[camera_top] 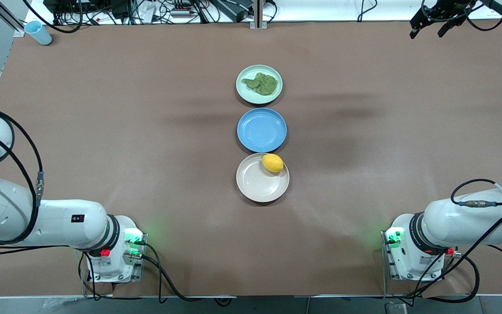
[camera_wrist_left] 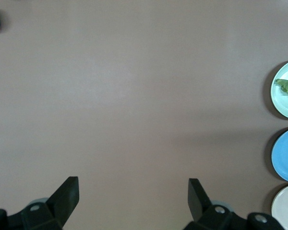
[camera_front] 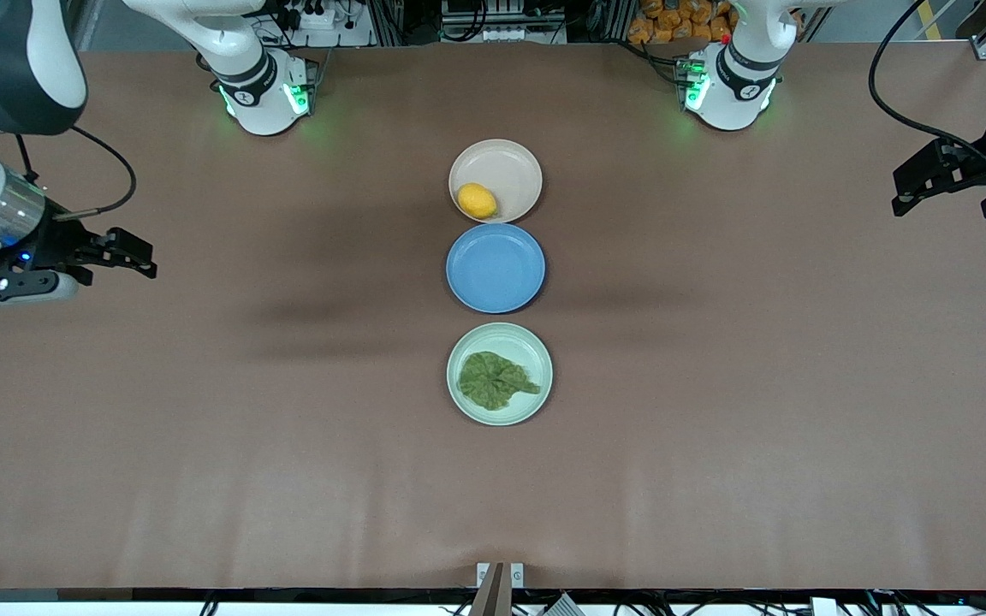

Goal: Place lemon and lettuce in plates

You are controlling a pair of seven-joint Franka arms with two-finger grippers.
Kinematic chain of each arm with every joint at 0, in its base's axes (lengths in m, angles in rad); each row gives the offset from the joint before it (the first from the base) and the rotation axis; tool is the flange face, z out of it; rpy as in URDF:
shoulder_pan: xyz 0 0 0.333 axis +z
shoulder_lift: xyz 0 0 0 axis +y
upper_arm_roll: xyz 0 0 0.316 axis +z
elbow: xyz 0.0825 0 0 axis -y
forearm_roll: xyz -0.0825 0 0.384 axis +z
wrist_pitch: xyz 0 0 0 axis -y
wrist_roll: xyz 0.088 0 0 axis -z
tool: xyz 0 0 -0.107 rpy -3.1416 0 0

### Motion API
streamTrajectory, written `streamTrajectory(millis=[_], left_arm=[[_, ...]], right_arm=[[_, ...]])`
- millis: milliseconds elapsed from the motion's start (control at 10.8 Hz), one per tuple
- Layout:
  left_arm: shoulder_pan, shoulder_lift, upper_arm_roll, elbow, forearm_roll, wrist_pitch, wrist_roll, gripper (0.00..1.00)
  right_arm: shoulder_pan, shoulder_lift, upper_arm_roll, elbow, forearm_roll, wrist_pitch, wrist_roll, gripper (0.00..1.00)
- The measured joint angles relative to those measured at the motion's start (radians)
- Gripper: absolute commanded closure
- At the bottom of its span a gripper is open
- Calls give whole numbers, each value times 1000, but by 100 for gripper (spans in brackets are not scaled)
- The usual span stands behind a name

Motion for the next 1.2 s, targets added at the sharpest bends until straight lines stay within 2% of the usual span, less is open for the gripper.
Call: streamTrajectory(millis=[463, 1204], left_arm=[[1, 0, 0, -1, 0, 0, 0, 0], [10, 51, 9, -18, 0, 4, 0, 0]], right_arm=[[0, -7, -1, 194, -5, -164, 4, 0], [0, -7, -3, 219, -10, -231, 8, 0]])
